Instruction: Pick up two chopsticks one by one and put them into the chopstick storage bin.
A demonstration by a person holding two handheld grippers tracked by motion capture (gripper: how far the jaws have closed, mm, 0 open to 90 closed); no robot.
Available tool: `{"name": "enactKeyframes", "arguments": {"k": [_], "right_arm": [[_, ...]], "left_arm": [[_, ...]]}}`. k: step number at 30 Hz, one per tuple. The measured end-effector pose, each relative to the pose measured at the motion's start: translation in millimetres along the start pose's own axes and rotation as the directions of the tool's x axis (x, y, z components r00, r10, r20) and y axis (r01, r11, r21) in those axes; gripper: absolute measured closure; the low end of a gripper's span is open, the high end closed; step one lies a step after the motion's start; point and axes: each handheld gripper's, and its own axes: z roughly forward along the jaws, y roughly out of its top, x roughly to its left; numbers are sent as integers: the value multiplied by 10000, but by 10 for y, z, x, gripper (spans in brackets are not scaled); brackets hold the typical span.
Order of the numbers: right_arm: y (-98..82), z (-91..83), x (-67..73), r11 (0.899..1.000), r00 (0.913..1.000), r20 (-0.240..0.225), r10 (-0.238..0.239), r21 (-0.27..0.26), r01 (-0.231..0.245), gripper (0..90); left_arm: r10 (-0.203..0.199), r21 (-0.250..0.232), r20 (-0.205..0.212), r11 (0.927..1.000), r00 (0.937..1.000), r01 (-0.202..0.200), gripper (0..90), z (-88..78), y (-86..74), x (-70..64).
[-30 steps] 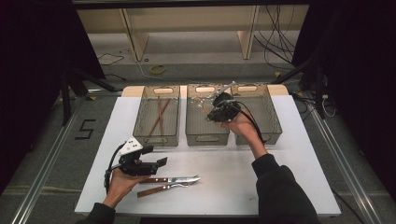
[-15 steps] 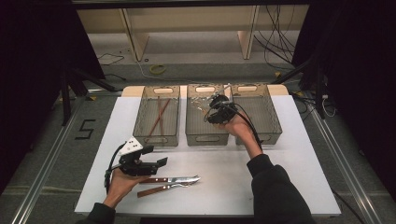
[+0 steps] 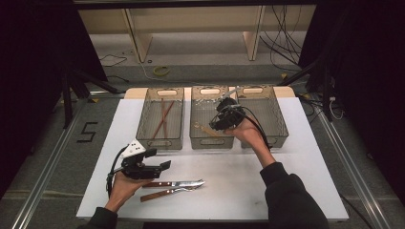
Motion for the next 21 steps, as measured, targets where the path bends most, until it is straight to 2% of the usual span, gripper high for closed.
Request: {"name": "enactKeyframes", "arguments": {"k": [5,7,16,21], "right_arm": [[-72,-149,82,9988,9995,-259,-155,-466,142,454],[-111,-188,115,9985,9991,-304,-288,-480,273,447],[-289,-381,153,9967,9987,-458,-201,-801,164,401],[-435,-501,200,9920,9977,-648,-208,-1254,126,375]], "left_arm": [[79,42,-22,10000,10000,-79,200,-4,11,2],[87,36,-9,10000,10000,-87,200,-8,15,1],[101,170,41,9998,9999,-101,200,-16,41,15],[182,339,157,9992,9997,-187,202,-29,79,7]]}}
